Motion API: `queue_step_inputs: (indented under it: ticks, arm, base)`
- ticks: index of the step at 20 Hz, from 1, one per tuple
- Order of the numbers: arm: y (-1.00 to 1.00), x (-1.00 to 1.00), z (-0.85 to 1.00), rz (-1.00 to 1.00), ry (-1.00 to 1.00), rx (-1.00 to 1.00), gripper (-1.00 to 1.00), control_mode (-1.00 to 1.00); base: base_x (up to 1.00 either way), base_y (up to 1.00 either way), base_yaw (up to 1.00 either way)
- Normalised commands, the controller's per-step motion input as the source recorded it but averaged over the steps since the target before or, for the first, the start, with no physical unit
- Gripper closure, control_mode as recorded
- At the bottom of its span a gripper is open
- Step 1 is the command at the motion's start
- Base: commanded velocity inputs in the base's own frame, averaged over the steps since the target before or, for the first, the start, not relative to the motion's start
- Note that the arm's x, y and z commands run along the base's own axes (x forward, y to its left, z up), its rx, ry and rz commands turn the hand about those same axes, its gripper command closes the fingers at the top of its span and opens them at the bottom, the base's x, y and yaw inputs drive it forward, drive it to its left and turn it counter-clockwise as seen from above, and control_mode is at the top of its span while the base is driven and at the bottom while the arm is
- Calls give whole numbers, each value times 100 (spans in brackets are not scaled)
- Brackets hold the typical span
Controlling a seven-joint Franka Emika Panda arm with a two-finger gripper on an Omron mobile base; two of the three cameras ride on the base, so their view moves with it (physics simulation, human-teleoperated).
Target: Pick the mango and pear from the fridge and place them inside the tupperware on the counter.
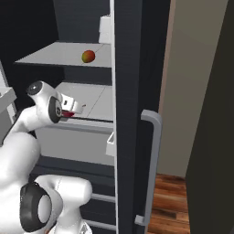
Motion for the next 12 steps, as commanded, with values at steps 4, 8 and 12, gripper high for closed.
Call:
queue_step_inputs:
  ticks: [4,8,12]
  arm:
    - [-34,-96,61,0,13,0,100,-100]
    - [-33,-93,54,0,11,1,100,-100]
    - [-31,-85,61,0,1,0,100,-100]
  base:
    - [0,0,0]
    - [0,0,0]
    - [0,0,0]
